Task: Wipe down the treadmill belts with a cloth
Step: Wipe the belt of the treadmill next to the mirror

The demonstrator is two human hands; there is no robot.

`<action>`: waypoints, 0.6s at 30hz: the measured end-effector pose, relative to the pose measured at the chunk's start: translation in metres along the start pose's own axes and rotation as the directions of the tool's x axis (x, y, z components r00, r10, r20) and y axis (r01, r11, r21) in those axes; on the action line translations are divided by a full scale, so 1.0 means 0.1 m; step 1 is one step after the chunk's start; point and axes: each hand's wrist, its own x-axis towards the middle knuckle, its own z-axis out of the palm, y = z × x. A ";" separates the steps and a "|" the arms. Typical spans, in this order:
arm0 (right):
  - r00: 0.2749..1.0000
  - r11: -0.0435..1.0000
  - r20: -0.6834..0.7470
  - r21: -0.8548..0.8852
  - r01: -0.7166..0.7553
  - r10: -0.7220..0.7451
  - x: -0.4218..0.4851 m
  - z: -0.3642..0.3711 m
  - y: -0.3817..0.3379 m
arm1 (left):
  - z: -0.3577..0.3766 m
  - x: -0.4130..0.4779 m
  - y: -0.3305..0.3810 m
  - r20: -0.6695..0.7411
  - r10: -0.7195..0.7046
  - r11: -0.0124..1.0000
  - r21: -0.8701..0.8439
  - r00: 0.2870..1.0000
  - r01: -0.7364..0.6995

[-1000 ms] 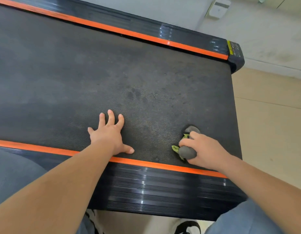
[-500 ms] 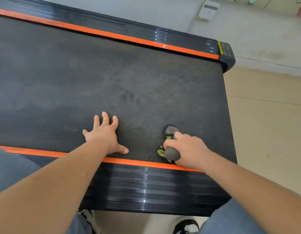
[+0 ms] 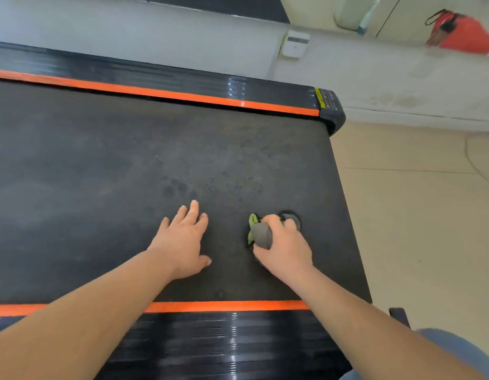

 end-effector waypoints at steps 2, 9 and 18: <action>0.977 0.975 0.057 -0.078 0.208 -0.204 0.16 0.05 -0.25 | -0.17 0.15 -0.23 0.028 -0.083 0.995 0.057 0.996 0.082; 0.983 0.964 0.007 -0.191 0.184 -0.186 1.06 -0.13 -0.33 | -0.50 0.67 -0.76 0.090 -0.340 0.939 0.083 0.936 0.333; 0.888 0.933 -0.299 0.203 -0.298 0.349 2.21 -0.15 -0.74 | -0.29 0.75 -0.99 0.047 -0.285 0.954 -0.080 0.957 0.288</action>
